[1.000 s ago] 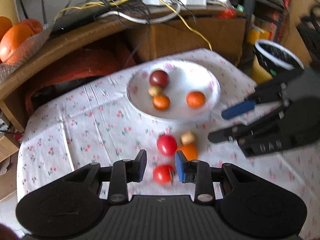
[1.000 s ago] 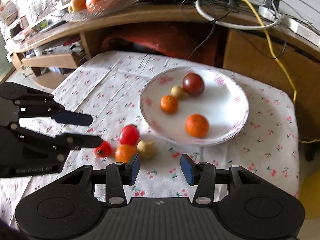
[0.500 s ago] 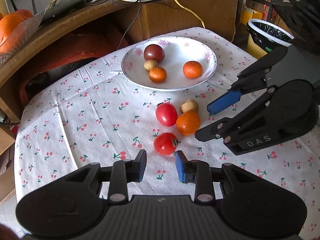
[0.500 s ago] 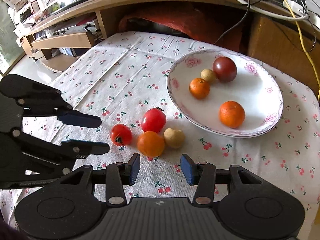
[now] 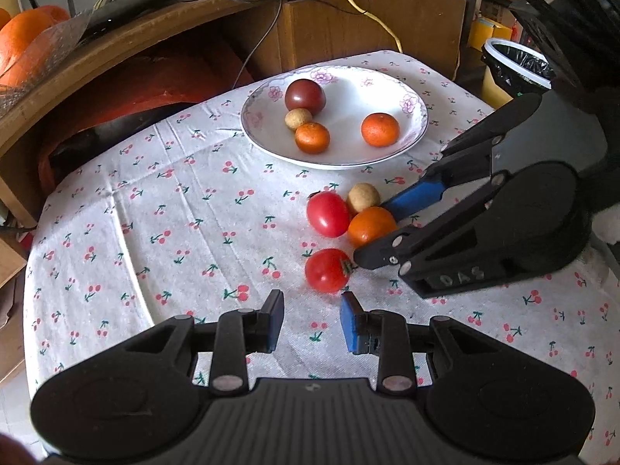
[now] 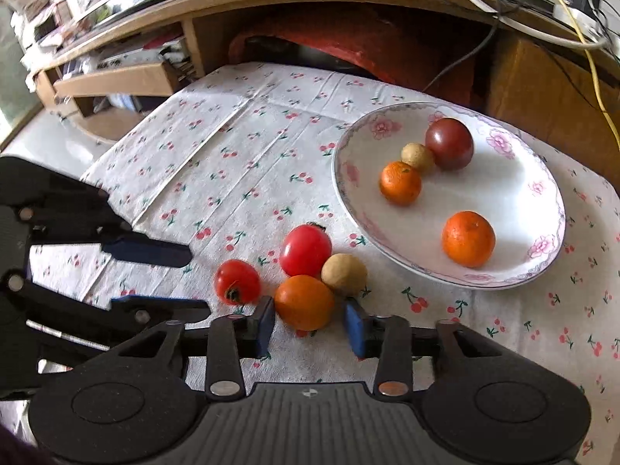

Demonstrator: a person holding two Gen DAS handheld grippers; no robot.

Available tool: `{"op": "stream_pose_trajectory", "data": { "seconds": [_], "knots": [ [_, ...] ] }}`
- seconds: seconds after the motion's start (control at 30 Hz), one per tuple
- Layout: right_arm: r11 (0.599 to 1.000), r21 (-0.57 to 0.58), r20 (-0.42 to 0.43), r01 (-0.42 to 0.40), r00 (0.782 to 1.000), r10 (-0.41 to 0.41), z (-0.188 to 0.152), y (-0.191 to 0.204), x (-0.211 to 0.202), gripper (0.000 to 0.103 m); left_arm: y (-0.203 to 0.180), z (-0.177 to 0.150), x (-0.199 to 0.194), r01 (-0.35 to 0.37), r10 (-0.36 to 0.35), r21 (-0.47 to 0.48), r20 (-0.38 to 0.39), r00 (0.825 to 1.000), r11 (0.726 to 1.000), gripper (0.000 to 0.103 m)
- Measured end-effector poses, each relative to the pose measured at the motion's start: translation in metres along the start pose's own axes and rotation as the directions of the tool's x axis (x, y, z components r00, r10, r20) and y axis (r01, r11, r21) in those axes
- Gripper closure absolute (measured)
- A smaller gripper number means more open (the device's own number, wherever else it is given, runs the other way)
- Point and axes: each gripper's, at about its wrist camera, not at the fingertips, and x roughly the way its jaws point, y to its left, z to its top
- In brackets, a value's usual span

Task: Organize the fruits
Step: 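Grasp a tangerine with the right gripper while the left gripper grasps a red cherry tomato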

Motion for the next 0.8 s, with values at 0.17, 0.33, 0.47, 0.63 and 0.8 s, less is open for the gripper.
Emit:
{"op": "stream_pose_trajectory", "data": {
  "seconds": [0.17,0.33,0.47,0.63,0.8],
  "knots": [
    [1.000,0.010,-0.023,-0.003,1.000,0.003,-0.003,-0.007,-0.006,0.076,-0.004,0.004,0.006,0.016,-0.016,0.001,0.001,1.000,1.000,0.063],
    [0.999,0.040,-0.022,-0.008,1.000,0.009,-0.008,-0.018,-0.018,0.076,-0.007,0.008,0.014,0.014,-0.014,-0.003,-0.003,1.000,1.000,0.063],
    [0.998,0.056,-0.031,-0.010,0.999,0.012,-0.012,-0.024,-0.021,0.075,-0.007,0.012,0.023,0.011,-0.011,-0.016,-0.008,1.000,1.000,0.063],
    [0.999,0.053,-0.041,-0.005,0.999,0.007,-0.015,-0.027,-0.023,0.075,-0.006,0.017,0.028,0.015,-0.015,-0.049,-0.006,1.000,0.999,0.062],
    [0.999,0.043,-0.050,0.017,0.999,-0.015,-0.017,-0.031,-0.023,0.075,-0.010,0.018,0.028,0.001,-0.001,-0.044,-0.003,1.000,0.999,0.065]
  ]
}}
